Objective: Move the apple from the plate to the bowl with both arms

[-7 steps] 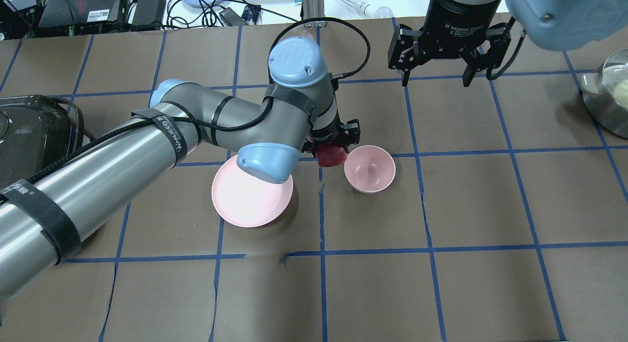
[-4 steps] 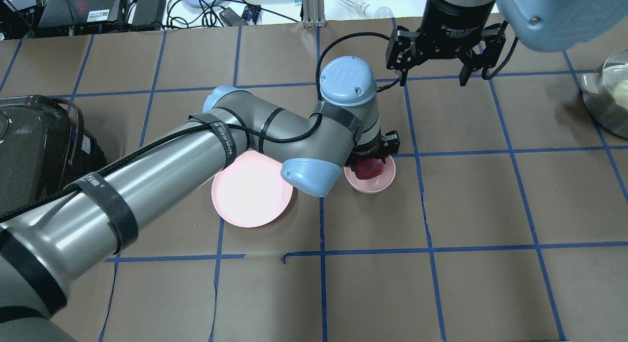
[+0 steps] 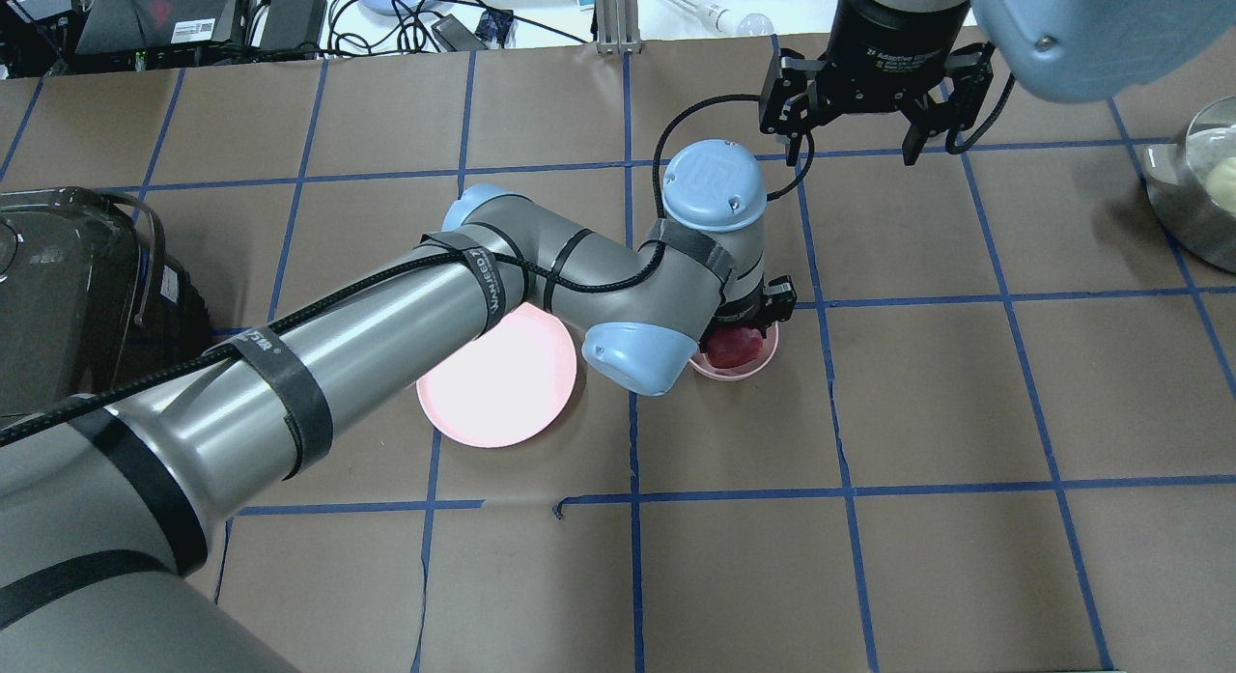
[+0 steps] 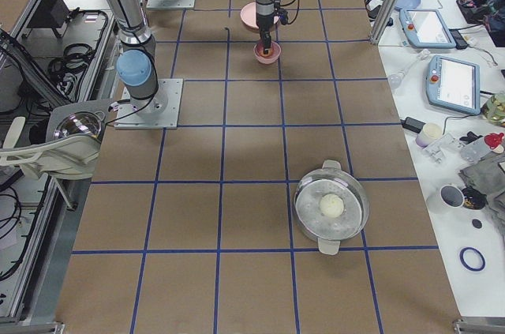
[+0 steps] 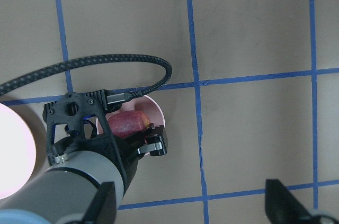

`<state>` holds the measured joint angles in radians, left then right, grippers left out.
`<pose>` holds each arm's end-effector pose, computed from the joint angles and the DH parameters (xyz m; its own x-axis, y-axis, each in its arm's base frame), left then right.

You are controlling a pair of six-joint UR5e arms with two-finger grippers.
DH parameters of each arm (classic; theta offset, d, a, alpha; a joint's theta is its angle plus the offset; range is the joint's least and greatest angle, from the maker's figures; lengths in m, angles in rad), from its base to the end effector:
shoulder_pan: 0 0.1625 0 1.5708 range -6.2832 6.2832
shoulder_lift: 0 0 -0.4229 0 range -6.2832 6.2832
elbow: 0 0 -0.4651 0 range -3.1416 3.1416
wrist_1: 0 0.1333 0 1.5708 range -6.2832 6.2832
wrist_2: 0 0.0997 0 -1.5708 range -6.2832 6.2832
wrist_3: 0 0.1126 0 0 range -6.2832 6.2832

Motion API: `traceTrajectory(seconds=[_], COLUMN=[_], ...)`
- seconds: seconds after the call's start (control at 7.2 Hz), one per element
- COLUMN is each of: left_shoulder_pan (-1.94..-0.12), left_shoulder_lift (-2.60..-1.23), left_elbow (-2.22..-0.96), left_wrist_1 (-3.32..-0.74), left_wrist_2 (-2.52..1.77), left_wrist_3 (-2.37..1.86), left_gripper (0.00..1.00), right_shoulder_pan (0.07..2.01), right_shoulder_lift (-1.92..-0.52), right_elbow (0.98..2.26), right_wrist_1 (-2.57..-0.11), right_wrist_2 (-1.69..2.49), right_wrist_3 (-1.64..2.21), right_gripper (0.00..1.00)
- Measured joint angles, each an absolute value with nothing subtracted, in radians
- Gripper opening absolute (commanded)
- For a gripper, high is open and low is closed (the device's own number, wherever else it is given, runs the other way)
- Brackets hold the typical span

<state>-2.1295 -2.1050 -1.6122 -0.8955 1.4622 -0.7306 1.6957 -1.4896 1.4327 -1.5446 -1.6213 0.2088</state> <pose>-0.5028 -0.5298 0.1718 -0.9755 -0.1638 0.1467 -0.1659 0.9861 -0.0022 0.2016 -0.5812 0.5011 -0.9954 0.0854 0.0430 0.0836 0.9957 -0.0405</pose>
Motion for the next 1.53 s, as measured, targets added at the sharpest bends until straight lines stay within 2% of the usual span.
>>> traceTrajectory(seconds=[0.42,0.83,1.25,1.53], left_shoulder_pan=[-2.096,-1.936,-1.723,-1.639], left_shoulder_lift=[-2.056,-1.964,-1.800,-1.675], left_elbow=[-1.616,-1.661,-1.680,-1.622], left_wrist_1=[-0.905,-0.993,-1.212,-1.395], left_wrist_2=[1.520,1.529,1.555,1.594], left_wrist_3=[-0.704,-0.519,-0.243,-0.114], left_gripper=[1.00,1.00,1.00,1.00], right_shoulder_pan=[1.693,1.692,1.693,1.692], right_shoulder_lift=[-1.490,-1.490,-1.490,-1.490], right_elbow=[1.433,1.433,1.433,1.433], right_wrist_1=[-1.545,-1.545,-1.545,-1.545], right_wrist_2=[-1.621,-1.621,-1.621,-1.621], right_wrist_3=[0.209,0.209,0.210,0.210], right_gripper=[1.00,1.00,1.00,1.00])
